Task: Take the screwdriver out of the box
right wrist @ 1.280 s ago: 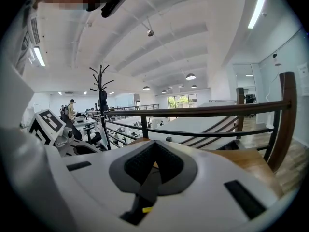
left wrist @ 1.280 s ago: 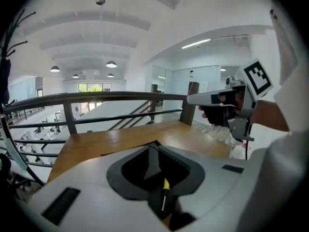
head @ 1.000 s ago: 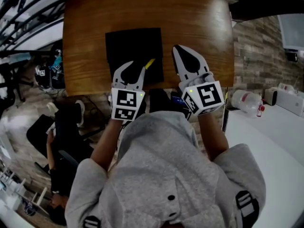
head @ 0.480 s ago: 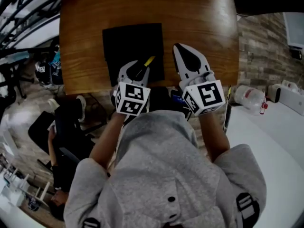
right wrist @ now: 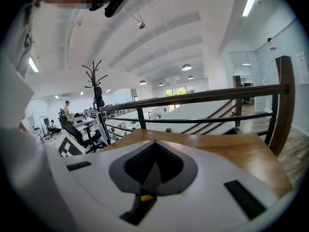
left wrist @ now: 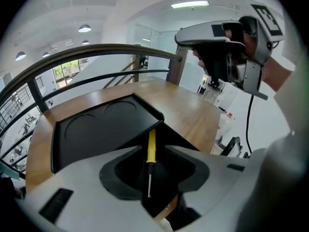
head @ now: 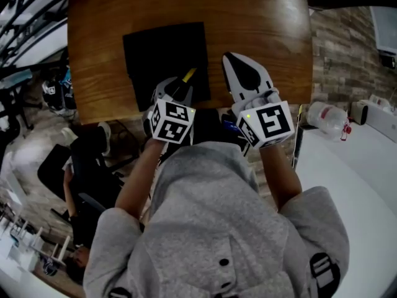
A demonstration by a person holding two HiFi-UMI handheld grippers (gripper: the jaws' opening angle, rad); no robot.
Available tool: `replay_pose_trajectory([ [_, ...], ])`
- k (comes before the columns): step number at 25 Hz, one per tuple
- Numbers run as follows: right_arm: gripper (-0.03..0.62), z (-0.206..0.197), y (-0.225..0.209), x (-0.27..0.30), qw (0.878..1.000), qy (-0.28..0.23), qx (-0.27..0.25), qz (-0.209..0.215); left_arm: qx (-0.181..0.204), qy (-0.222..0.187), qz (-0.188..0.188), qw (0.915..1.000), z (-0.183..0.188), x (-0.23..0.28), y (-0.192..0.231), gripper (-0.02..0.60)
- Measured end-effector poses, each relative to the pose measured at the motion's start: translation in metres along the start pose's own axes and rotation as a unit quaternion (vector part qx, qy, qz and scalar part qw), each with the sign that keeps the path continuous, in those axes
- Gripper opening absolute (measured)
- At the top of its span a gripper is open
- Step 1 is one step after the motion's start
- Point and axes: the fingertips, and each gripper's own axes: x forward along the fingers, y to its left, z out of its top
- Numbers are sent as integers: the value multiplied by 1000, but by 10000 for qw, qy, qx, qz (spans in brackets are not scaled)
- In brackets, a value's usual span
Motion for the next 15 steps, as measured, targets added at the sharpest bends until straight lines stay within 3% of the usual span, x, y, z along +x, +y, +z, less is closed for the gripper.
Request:
replay_pose_trajectory([
  [15,15,-17,-16,8,9998,175,86,26,-41,406,55,9992,-9,34,0,143],
])
